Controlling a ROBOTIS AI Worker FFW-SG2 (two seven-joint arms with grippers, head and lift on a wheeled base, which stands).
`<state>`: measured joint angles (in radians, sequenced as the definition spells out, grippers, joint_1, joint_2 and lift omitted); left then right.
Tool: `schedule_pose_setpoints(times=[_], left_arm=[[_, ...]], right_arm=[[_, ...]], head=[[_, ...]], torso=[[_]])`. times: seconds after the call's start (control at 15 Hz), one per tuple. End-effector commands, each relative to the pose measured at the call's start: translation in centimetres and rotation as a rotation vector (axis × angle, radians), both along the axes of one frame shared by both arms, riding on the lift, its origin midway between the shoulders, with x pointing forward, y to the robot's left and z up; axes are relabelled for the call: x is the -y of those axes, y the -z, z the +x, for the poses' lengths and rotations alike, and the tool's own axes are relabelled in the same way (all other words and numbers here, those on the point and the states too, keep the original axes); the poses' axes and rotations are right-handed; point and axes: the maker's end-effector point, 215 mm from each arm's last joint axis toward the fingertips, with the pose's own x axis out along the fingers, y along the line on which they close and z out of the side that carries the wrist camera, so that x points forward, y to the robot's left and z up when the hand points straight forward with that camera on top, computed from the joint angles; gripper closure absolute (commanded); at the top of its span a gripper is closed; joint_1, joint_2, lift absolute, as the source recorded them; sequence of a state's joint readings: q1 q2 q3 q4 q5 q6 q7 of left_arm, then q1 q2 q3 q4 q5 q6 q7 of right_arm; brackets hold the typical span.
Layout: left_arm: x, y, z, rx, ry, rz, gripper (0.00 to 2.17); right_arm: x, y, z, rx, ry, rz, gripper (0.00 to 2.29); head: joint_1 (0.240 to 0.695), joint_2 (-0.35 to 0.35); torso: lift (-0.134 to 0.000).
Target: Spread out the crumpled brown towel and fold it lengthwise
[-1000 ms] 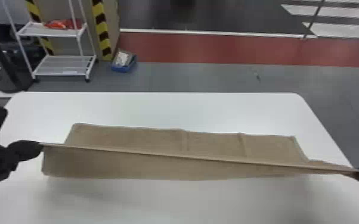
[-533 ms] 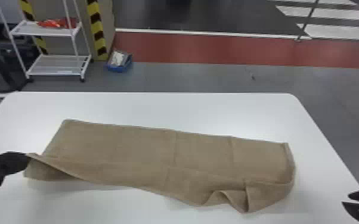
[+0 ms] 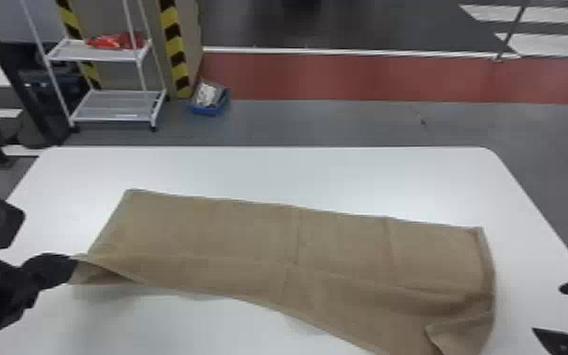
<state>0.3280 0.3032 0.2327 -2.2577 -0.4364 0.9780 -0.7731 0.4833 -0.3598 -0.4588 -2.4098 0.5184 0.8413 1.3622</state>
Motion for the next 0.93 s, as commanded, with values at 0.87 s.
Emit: schedule_pose_setpoints(times=[0.87], left_arm=[[-0.8, 0.0, -1.0, -0.004, -0.021, 0.003, 1.78]], right_arm=[[-12.3, 10.1, 2.8, -0.209, -0.296, -0.22, 0.41]], head=[[0.695, 0.181]], torso=[[-0.124]])
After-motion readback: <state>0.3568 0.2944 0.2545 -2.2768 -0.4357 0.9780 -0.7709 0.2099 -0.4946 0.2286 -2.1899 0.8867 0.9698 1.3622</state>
